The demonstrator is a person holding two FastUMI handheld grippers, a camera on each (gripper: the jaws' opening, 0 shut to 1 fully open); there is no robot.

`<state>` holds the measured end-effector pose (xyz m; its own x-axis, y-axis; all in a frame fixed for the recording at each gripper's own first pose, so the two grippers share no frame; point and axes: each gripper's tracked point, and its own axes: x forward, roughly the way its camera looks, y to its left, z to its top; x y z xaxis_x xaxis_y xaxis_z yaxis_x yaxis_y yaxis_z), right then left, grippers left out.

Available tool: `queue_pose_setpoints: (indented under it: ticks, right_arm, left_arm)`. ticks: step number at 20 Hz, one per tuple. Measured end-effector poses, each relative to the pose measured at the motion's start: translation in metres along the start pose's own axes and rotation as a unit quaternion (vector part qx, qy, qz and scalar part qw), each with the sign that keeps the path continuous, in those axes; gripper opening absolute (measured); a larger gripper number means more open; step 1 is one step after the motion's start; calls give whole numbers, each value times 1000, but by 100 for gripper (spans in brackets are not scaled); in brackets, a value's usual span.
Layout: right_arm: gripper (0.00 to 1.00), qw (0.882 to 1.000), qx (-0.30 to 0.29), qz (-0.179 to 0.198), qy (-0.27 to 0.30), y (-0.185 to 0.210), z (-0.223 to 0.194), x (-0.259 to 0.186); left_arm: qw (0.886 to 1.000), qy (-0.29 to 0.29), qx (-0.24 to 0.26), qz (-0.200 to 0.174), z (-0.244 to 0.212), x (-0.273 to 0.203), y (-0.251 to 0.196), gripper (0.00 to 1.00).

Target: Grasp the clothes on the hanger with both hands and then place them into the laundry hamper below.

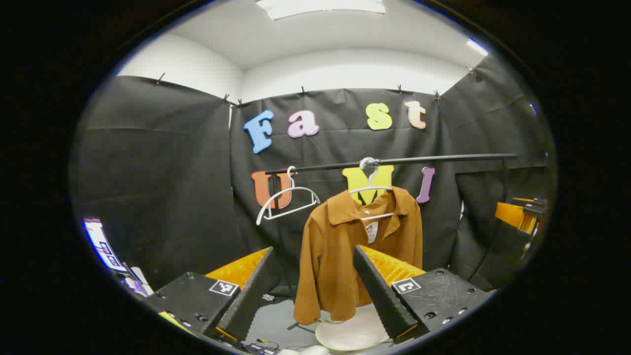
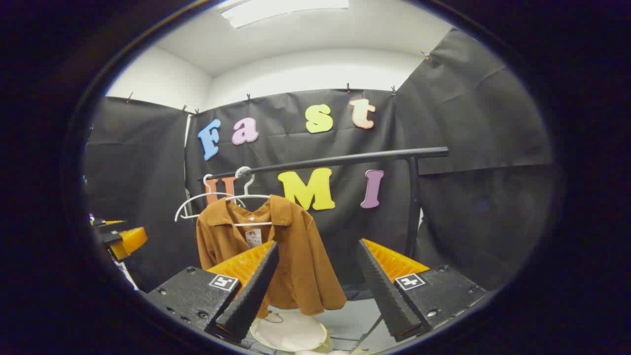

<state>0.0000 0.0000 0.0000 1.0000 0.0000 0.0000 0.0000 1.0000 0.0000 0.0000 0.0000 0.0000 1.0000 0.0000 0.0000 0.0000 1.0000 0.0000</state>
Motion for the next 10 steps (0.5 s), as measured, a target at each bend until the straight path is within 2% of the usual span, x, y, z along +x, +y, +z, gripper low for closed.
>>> queue_pose_setpoints:
  ticks: [5, 10]
  right_arm:
    - [99, 1000, -8, -9, 1, 20, -3, 13]
    - [99, 1000, -23, -15, 10, 28, -16, 16]
  left_arm:
    - [1000, -10, 18, -6, 0, 13, 10, 99]
    - [1000, -1, 8, -15, -5, 24, 13, 98]
